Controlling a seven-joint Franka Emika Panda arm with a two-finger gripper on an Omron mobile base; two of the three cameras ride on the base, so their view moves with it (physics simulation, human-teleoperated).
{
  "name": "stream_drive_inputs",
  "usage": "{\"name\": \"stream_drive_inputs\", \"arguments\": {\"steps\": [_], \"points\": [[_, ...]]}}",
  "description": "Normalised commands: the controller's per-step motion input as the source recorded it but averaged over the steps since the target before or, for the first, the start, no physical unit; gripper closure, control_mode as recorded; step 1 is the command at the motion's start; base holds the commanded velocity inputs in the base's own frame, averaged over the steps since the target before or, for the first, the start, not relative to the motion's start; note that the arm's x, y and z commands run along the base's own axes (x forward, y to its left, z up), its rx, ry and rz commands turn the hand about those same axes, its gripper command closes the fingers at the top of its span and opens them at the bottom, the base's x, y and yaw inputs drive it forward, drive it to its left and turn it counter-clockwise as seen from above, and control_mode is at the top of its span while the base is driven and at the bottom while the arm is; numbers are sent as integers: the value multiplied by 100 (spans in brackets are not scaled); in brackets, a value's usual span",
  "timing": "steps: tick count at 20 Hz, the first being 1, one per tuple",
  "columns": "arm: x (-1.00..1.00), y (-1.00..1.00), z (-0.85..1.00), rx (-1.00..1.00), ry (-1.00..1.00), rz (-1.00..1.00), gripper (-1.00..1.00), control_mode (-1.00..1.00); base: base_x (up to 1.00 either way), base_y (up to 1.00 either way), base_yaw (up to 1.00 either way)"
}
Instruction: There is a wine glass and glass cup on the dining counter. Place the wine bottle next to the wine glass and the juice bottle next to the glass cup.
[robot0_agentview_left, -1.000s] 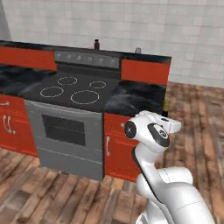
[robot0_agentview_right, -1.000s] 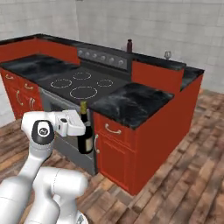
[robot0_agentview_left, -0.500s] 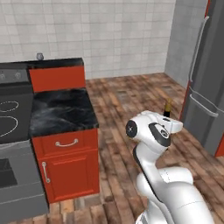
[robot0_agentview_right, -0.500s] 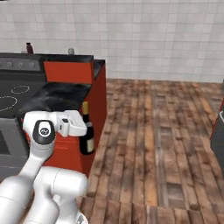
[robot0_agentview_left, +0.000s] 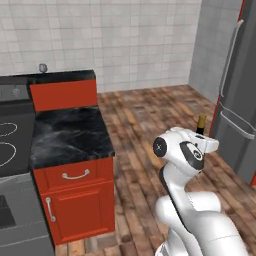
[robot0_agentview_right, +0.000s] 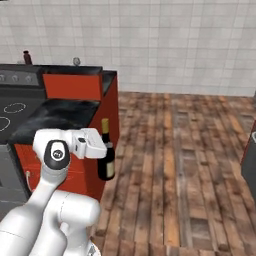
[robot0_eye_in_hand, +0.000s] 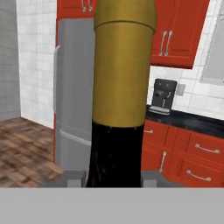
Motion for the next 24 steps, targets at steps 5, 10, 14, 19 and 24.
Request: {"name": "stream_drive_inputs", "arguments": {"steps": [5, 10, 14, 19, 24], "points": [[0, 0, 0, 0, 0, 0, 100, 100, 77, -18, 0], [0, 0, 0, 0, 0, 0, 100, 100, 74, -30, 6], [0, 0, 0, 0, 0, 0, 100, 100, 69, -42, 22], [0, 0, 0, 0, 0, 0, 100, 100, 63, -46, 25], [0, 0, 0, 0, 0, 0, 100, 100, 58, -51, 18]]}}
